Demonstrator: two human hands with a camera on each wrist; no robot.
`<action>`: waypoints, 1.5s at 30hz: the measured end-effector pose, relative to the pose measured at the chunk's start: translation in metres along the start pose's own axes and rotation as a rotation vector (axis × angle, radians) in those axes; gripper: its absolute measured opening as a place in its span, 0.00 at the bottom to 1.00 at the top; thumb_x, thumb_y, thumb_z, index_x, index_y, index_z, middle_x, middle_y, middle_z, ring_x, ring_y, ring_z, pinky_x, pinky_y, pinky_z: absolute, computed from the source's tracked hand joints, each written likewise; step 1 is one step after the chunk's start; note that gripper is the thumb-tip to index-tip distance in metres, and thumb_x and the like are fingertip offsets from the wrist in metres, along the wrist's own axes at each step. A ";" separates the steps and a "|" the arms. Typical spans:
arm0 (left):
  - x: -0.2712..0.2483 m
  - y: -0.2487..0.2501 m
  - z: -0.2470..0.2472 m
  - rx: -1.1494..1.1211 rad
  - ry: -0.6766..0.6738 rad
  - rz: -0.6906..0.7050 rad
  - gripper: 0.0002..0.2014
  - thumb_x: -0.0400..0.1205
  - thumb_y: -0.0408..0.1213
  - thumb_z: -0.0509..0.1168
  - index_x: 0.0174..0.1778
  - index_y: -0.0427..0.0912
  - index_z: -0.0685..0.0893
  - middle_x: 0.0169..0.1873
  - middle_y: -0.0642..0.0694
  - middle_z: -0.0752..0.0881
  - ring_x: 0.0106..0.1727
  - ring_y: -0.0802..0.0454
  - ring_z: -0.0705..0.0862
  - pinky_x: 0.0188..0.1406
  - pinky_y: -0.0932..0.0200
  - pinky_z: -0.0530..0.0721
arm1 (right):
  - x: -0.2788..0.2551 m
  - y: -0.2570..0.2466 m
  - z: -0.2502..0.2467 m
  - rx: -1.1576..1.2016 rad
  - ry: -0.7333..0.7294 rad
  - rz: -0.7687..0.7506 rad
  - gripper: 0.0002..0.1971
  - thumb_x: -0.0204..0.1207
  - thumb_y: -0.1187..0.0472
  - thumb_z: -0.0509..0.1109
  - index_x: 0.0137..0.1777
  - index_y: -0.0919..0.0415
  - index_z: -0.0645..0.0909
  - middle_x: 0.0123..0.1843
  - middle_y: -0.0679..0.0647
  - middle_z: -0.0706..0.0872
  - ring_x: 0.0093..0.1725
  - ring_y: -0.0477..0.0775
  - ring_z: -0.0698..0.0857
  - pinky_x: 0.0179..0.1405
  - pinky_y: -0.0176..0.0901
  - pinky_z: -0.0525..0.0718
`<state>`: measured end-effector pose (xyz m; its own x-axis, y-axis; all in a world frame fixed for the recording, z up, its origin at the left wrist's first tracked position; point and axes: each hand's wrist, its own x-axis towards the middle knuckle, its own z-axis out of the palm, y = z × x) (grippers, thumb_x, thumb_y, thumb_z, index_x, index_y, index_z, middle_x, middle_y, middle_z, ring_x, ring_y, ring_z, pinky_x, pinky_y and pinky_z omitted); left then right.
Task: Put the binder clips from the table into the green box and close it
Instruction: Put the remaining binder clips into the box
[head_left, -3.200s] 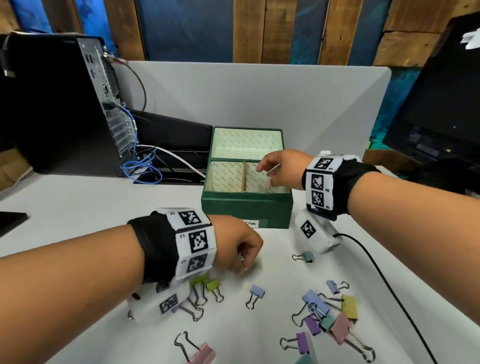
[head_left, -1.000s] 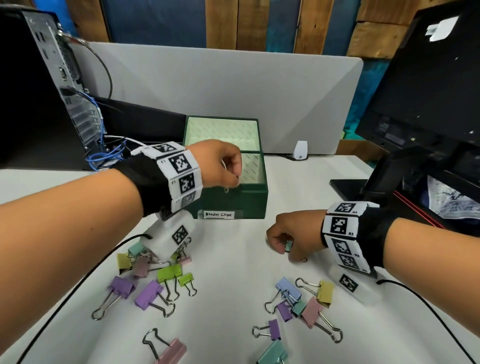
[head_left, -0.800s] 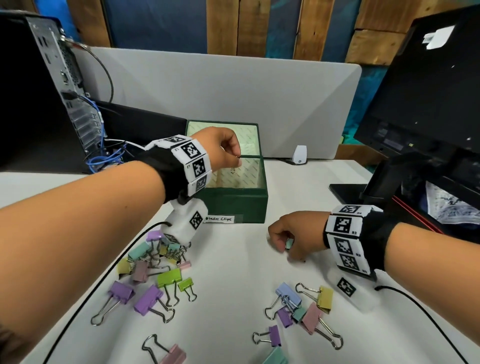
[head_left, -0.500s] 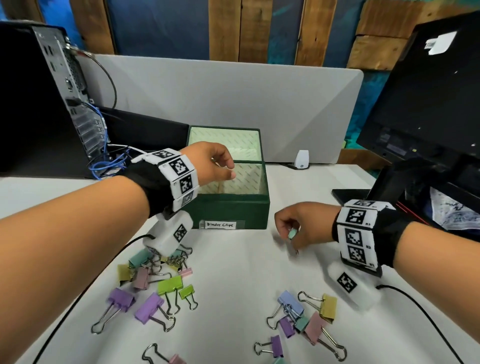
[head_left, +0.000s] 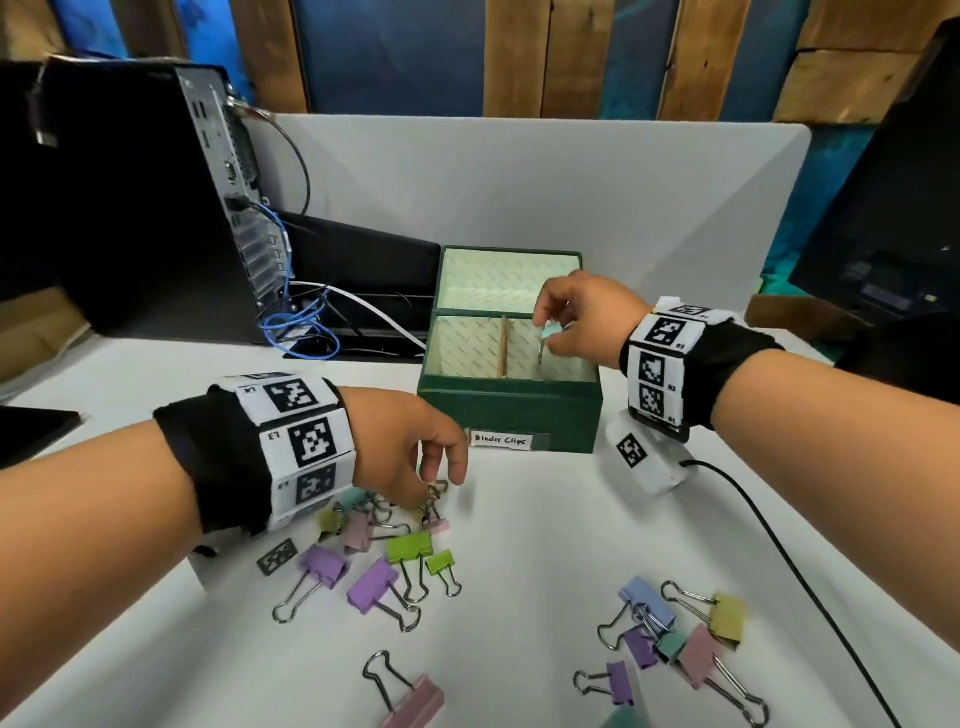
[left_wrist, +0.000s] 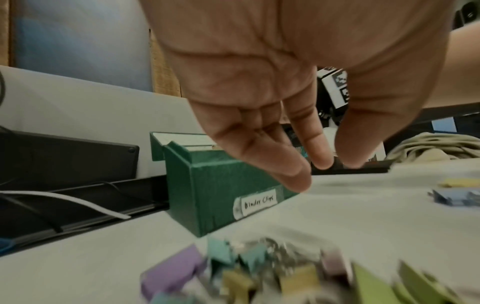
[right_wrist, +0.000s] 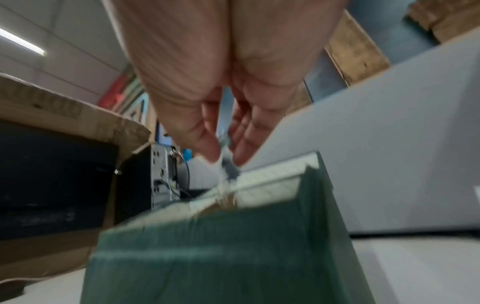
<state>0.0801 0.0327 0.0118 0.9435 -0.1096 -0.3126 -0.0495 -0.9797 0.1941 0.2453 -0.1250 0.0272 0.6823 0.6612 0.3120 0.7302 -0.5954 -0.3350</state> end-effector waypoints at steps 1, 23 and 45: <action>-0.002 -0.001 0.003 0.006 -0.028 -0.006 0.18 0.72 0.36 0.69 0.55 0.61 0.82 0.47 0.58 0.82 0.42 0.58 0.82 0.49 0.61 0.83 | 0.001 0.001 0.005 -0.018 -0.043 0.022 0.09 0.69 0.66 0.72 0.43 0.51 0.79 0.46 0.48 0.75 0.49 0.54 0.82 0.43 0.34 0.77; -0.006 -0.010 0.035 0.216 -0.137 0.113 0.17 0.75 0.34 0.66 0.59 0.50 0.78 0.53 0.53 0.77 0.45 0.57 0.74 0.45 0.64 0.76 | -0.020 -0.074 0.077 -0.463 -0.774 -0.415 0.33 0.77 0.70 0.60 0.80 0.45 0.59 0.75 0.57 0.70 0.70 0.60 0.75 0.61 0.47 0.77; -0.029 -0.043 -0.020 -0.515 0.259 0.124 0.12 0.73 0.28 0.73 0.43 0.50 0.82 0.38 0.47 0.84 0.32 0.56 0.81 0.32 0.68 0.80 | -0.019 -0.060 0.025 0.241 -0.363 -0.149 0.14 0.72 0.63 0.72 0.47 0.41 0.77 0.43 0.39 0.78 0.38 0.41 0.81 0.43 0.39 0.84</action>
<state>0.0612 0.0810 0.0309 0.9934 -0.1098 -0.0337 -0.0602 -0.7475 0.6616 0.1875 -0.0902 0.0194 0.4822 0.8743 0.0550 0.7608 -0.3868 -0.5211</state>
